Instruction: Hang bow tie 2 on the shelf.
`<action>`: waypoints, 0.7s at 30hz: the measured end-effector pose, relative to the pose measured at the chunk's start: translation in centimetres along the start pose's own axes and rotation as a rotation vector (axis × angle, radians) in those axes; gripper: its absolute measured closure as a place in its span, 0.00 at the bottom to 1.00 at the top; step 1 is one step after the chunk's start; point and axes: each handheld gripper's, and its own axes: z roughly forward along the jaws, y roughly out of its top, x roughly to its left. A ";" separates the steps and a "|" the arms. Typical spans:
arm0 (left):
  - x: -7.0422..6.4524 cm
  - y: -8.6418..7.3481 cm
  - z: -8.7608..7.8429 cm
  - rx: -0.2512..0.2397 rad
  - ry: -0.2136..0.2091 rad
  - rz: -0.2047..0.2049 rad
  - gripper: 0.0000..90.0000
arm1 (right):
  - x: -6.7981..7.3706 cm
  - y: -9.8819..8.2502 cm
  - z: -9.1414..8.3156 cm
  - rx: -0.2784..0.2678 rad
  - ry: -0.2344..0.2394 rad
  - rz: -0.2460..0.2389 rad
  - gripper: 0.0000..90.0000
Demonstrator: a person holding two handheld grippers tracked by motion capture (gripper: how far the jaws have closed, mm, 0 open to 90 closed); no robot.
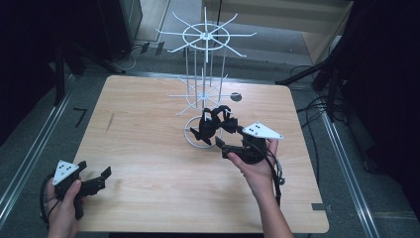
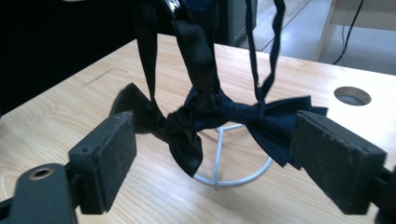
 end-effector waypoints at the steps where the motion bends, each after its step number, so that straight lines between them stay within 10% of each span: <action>1: 0.0 0.0 0.0 0.000 0.000 0.000 0.09 | 0.0 0.0 0.0 0.000 0.000 0.000 0.15; 21: 0.0 0.0 0.0 0.003 0.000 -0.001 0.09 | -2.3 -2.7 -1.6 0.030 -0.048 0.044 0.07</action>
